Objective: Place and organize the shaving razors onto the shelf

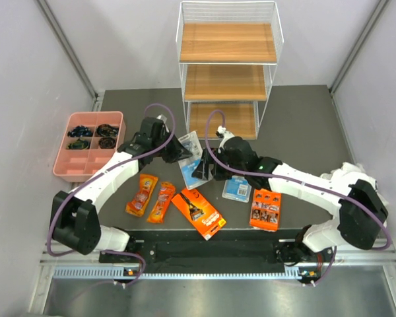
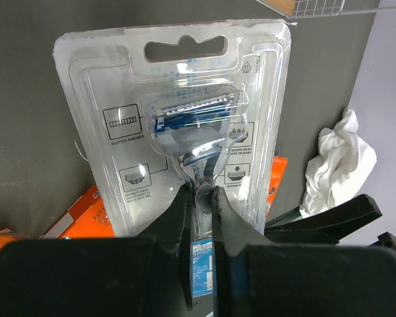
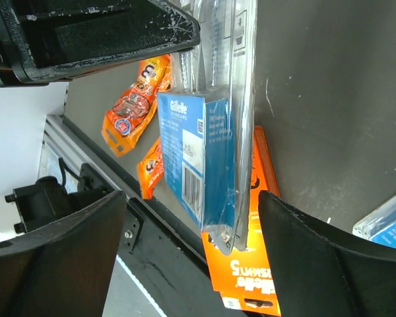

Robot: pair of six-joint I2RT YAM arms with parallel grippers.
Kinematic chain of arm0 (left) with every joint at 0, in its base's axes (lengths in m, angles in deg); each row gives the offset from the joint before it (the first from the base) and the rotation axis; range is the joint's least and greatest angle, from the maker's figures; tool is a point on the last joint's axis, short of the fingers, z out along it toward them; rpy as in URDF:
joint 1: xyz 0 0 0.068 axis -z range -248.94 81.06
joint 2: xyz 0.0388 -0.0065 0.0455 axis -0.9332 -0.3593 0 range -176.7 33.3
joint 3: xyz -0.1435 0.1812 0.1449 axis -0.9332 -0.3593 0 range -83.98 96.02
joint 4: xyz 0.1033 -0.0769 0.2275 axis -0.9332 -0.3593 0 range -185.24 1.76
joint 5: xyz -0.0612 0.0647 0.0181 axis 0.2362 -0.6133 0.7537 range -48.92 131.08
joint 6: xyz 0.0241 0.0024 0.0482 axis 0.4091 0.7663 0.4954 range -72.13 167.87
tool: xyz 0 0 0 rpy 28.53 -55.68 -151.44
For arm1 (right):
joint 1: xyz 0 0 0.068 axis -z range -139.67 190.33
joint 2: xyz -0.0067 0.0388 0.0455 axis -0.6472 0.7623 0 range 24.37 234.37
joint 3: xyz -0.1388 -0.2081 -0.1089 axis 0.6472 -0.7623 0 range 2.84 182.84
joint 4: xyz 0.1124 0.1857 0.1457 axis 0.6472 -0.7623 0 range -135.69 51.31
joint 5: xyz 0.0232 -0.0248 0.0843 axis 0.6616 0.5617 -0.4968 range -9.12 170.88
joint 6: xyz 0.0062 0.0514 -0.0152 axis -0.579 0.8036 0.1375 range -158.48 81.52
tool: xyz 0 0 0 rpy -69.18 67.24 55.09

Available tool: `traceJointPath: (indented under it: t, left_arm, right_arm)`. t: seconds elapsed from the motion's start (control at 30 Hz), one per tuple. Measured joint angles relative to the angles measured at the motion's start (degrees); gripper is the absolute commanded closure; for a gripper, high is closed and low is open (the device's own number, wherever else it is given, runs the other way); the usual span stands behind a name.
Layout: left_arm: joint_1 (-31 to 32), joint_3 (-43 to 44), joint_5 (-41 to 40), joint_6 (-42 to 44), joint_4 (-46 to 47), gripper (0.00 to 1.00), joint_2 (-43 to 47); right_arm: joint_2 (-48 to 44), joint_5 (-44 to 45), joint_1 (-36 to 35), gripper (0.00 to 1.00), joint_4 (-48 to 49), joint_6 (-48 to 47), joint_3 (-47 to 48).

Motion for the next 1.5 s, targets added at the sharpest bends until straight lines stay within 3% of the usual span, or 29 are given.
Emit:
traceJointPath:
  t: [0.2,0.43,0.6,0.87,1.0,1.03,1.17,1.27,1.5]
  left_arm:
    - [0.0,-1.49,1.75,-0.96,1.79,1.0,0.0]
    - [-0.33,-1.81,2.03,-1.36,2.08,1.0,0.0]
    - [-0.39,-2.1,2.51,-1.46,2.64,1.0,0.02]
    - [-0.55,-2.78,2.91,-1.42,3.76,0.96,0.07]
    - [-0.59,-3.26,2.82,-1.22,3.82,0.64,0.79]
    - [-0.61,-3.45,2.54,-1.07,3.85,0.44,1.16]
    - [-0.46,-4.61,2.34,-0.2,4.59,0.17,3.8]
    - [-0.17,-4.79,1.22,1.68,4.59,0.06,7.58]
    - [-0.15,-2.97,-7.23,9.27,-0.48,0.02,14.88]
  right_arm:
    - [0.37,-1.03,0.0,0.54,0.37,1.07,0.0]
    - [0.92,-1.42,0.07,0.75,0.35,1.79,-0.11]
    - [0.94,-1.44,0.09,0.99,0.42,2.86,-0.15]
    - [1.11,-1.49,0.33,1.0,0.5,3.63,-0.48]
    - [1.14,-1.77,0.33,1.0,0.5,3.65,-0.5]
    - [1.14,-1.97,0.33,1.0,0.5,3.67,-0.5]
    - [1.18,-2.86,-0.04,1.0,0.79,3.61,-0.5]
    - [1.18,-2.84,-0.17,1.0,0.24,3.61,-0.5]
    - [1.18,-2.75,-0.2,1.0,-0.79,3.61,-0.52]
